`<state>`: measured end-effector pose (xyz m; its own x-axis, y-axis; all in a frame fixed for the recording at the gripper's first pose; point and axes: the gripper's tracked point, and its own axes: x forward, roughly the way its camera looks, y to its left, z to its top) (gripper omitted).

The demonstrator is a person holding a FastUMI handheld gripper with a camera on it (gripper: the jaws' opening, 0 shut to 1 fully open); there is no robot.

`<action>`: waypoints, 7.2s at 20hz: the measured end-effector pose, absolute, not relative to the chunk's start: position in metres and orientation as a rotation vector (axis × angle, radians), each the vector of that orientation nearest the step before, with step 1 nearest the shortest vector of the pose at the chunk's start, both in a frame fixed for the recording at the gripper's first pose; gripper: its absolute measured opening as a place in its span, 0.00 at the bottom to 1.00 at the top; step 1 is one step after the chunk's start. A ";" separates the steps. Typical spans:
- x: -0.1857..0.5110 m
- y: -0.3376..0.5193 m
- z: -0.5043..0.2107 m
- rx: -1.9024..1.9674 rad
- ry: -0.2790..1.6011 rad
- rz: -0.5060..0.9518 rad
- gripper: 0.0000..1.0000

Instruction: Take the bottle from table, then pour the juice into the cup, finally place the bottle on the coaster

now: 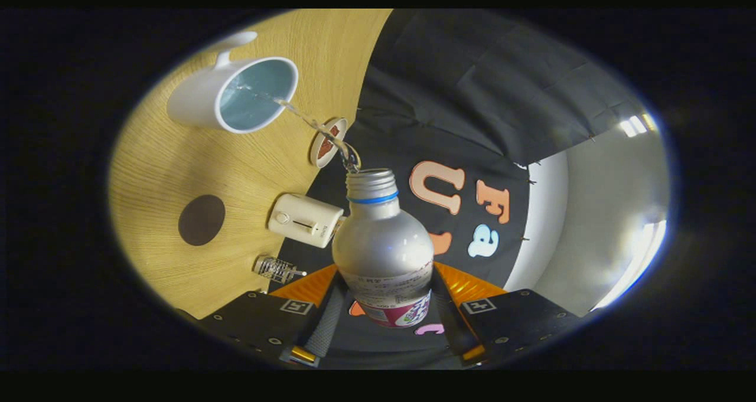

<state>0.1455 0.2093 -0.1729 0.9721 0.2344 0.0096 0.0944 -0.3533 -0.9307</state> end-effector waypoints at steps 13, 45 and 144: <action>0.142 0.219 -0.178 -1.968 -0.268 0.166 0.76; 0.122 0.239 -0.222 -1.409 -0.013 0.393 0.77; 0.012 0.046 -0.076 -0.116 0.123 0.058 0.99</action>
